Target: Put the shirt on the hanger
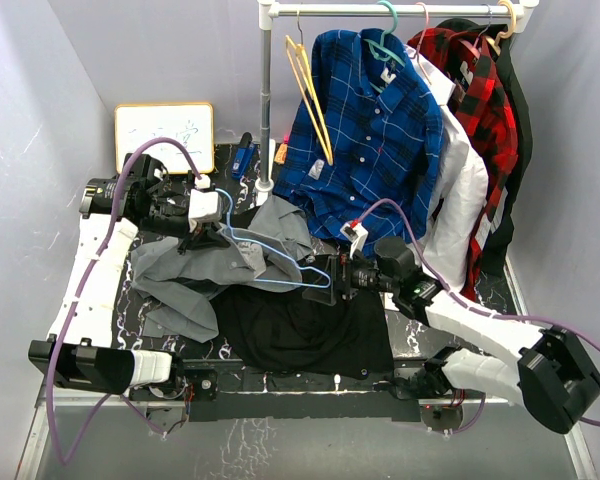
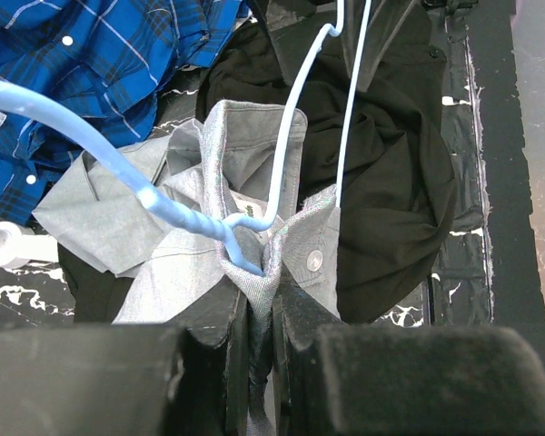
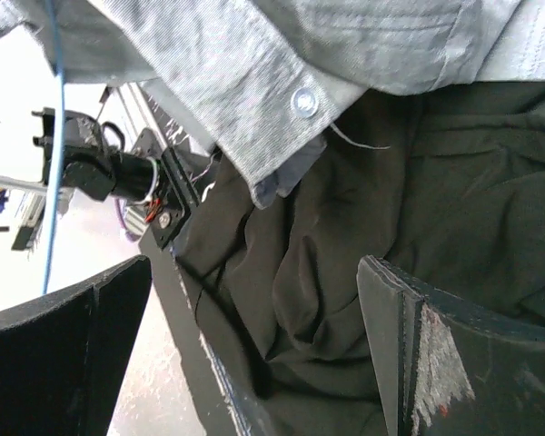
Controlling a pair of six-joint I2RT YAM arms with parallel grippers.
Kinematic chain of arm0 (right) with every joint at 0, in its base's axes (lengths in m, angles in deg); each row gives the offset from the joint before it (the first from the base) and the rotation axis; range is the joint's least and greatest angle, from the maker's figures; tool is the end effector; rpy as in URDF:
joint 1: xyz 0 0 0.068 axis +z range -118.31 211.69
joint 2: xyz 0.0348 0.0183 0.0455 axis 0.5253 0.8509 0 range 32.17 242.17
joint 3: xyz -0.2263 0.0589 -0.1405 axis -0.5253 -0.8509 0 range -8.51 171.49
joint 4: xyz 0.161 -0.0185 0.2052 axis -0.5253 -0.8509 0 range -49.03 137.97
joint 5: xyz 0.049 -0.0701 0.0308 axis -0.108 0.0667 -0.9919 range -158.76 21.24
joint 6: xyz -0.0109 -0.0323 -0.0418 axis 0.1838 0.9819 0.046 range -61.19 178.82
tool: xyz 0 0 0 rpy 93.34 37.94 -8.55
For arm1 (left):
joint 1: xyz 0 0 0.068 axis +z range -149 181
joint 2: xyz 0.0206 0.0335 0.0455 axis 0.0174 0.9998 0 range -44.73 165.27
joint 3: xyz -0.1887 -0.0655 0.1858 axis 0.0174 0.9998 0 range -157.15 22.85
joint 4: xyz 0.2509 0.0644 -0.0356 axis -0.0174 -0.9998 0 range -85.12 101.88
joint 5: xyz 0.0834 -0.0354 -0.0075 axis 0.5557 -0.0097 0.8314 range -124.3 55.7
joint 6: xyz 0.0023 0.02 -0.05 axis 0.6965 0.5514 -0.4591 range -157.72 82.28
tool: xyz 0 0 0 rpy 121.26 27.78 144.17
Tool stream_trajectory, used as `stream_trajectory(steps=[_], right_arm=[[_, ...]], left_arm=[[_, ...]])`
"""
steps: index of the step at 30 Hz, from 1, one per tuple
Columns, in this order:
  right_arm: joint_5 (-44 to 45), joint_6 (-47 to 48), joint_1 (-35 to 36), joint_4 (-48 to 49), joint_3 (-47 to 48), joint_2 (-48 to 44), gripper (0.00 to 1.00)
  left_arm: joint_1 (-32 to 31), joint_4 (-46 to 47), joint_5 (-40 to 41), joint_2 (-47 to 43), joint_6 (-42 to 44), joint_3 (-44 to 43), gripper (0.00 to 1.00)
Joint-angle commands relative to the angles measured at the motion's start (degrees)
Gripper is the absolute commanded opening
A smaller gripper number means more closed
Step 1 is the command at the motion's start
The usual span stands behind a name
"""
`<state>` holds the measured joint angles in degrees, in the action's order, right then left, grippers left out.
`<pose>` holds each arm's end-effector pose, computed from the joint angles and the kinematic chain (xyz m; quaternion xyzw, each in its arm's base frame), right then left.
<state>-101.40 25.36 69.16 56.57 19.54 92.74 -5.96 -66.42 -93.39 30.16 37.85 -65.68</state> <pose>0.1663 0.1517 0.2202 -0.1813 0.7986 0.4955 0.2895 0.2093 -0.0564 0.4011 0.6411 0.5667 -0.2899 0.4288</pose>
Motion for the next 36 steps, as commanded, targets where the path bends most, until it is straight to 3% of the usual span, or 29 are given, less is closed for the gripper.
stream_trajectory(steps=[1, 9, 17, 19, 24, 29, 30, 36], right_arm=[[4.87, 0.71, -0.01, 8.51, 2.42, 3.17, 0.95], [4.24, -3.55, 0.09, 20.76, 1.83, 9.48, 0.96], [4.74, -4.42, 1.99, 23.86, 5.24, 15.74, 0.89], [5.04, -4.85, 2.06, 25.04, 5.61, 16.93, 0.82], [7.03, -7.56, 2.13, 29.68, 5.96, 18.42, 0.52], [6.28, -10.25, 2.14, 34.19, 7.04, 20.57, 0.52], [5.92, -10.57, 2.14, 34.43, 7.58, 21.14, 0.48], [7.14, -10.07, 2.11, 33.8, 8.25, 21.96, 0.0]], left_arm=[[-0.07, -0.21, -4.01, -0.76, -0.16, -1.74, 0.0], [-0.07, 0.3, -4.32, -0.68, -0.43, -1.3, 0.0], [-0.07, 0.42, -4.19, -0.45, -0.33, -0.89, 0.0], [-0.07, 0.47, -4.26, -0.48, -0.28, -0.62, 0.0], [-0.06, 0.53, -4.34, -0.43, -0.2, -0.17, 0.0], [-0.07, 0.77, -4.18, -0.04, -0.07, -0.19, 0.0], [-0.07, 0.7, -4.23, 0.0, -0.06, -0.15, 0.0], [-0.03, 0.31, -4.0, 0.17, 0.33, -0.33, 0.0]])
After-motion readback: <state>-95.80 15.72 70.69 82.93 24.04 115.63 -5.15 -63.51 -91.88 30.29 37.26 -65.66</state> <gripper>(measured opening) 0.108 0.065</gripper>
